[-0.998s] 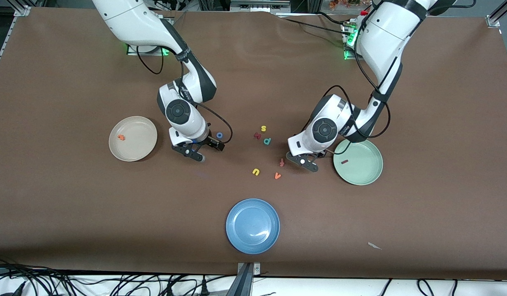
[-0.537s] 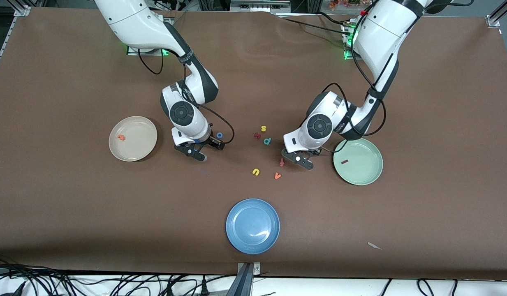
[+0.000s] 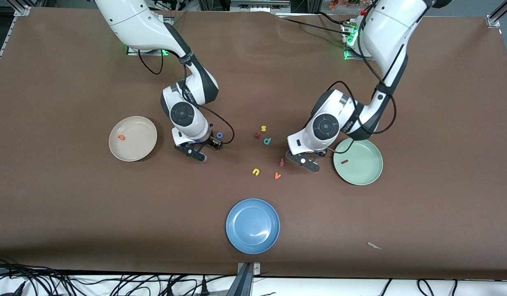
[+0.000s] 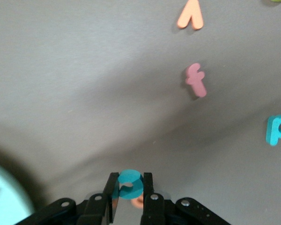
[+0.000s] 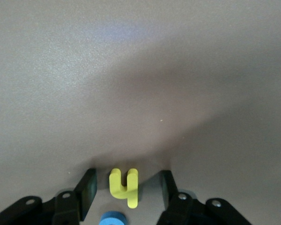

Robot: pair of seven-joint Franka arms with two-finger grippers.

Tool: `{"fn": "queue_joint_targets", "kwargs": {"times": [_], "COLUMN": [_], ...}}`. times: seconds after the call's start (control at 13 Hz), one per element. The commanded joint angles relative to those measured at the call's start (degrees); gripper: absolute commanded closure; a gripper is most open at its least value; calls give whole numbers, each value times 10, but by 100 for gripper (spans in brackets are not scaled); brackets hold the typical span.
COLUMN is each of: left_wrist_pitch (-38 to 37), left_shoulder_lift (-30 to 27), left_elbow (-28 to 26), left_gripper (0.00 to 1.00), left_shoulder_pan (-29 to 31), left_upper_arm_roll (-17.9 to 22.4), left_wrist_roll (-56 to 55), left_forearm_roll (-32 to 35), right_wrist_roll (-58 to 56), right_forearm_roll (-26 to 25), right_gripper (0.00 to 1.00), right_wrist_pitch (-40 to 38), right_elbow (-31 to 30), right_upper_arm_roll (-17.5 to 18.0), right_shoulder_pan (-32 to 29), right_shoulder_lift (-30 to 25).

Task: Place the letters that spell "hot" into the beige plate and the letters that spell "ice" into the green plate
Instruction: 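Grasp the cyan c with the left gripper and the yellow 4 with the right, then drop the c on the green plate and the 4 on the white plate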

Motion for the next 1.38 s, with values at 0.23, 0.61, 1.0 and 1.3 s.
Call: {"fn": "queue_joint_targets", "kwargs": {"times": [0.23,0.61,1.0,1.3], "left_wrist_pitch": [-73,-70,-68,-21], "left_shoulder_lift": [-36,-26,-29,-30], "left_elbow": [-10,-15,-28,-65], "left_gripper": [100,100,100,100], "left_shoulder_pan": [99,125,143,171], "left_upper_arm_roll": [2,1,1,1], "left_wrist_roll": [141,166,170,170], "left_forearm_roll": [0,21,36,55], "right_wrist_roll": [-1,-7,-85,-291], "right_forearm_roll": [7,4,0,4], "right_gripper": [74,87,87,87], "right_wrist_pitch": [0,-27,-243,-343], "right_elbow": [12,14,107,100], "right_upper_arm_roll": [0,-5,-58,-166], "right_shoulder_pan": [4,4,0,-1], "right_shoulder_lift": [13,-10,-42,-73]}}
